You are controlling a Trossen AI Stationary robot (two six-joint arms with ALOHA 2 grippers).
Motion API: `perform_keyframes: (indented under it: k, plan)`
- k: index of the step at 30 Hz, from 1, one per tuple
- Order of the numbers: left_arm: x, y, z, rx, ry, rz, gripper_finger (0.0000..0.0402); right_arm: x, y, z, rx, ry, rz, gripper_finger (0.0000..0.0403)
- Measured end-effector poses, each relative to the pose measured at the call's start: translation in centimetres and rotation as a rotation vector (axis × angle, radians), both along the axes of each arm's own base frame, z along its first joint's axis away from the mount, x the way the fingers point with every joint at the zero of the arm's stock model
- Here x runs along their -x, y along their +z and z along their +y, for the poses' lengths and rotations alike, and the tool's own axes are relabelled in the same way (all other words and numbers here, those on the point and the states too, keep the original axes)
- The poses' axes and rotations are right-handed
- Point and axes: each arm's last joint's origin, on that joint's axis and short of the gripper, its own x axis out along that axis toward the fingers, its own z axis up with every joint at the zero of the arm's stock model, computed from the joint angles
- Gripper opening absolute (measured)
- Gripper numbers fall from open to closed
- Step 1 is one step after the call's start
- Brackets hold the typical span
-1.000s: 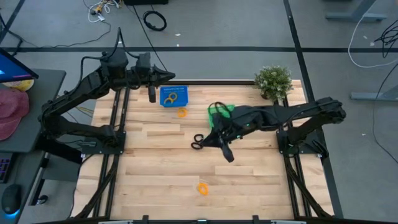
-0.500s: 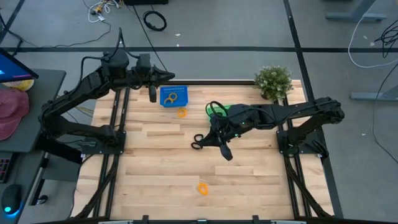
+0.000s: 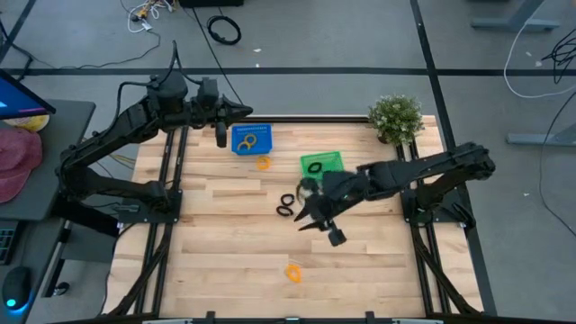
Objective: Sort spring keychains
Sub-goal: Put the yellow spring keychain into the blue bin
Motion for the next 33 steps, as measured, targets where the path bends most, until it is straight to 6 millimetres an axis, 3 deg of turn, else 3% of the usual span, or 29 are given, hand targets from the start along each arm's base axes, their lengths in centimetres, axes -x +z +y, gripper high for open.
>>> perform_keyframes:
  k: [8,16,25,33]
  plan:
    - [0.1,-0.5,0.0,0.008,-0.003,0.050,0.0002,-2.2,-5.5,5.0,0.249,0.037,0.072,0.0214]
    - [0.3,-1.3,-0.1,0.041,-0.008,0.128,0.0003,-4.4,-11.5,8.4,0.099,-0.091,0.240,0.0218]
    - [0.3,-1.5,-0.2,0.050,-0.010,0.150,0.0003,-5.4,-18.0,9.8,0.067,-0.201,0.431,0.0210]
    - [0.3,-1.5,-0.2,0.055,-0.009,0.150,0.0003,-5.8,-20.2,9.7,0.085,-0.231,0.482,0.0210]
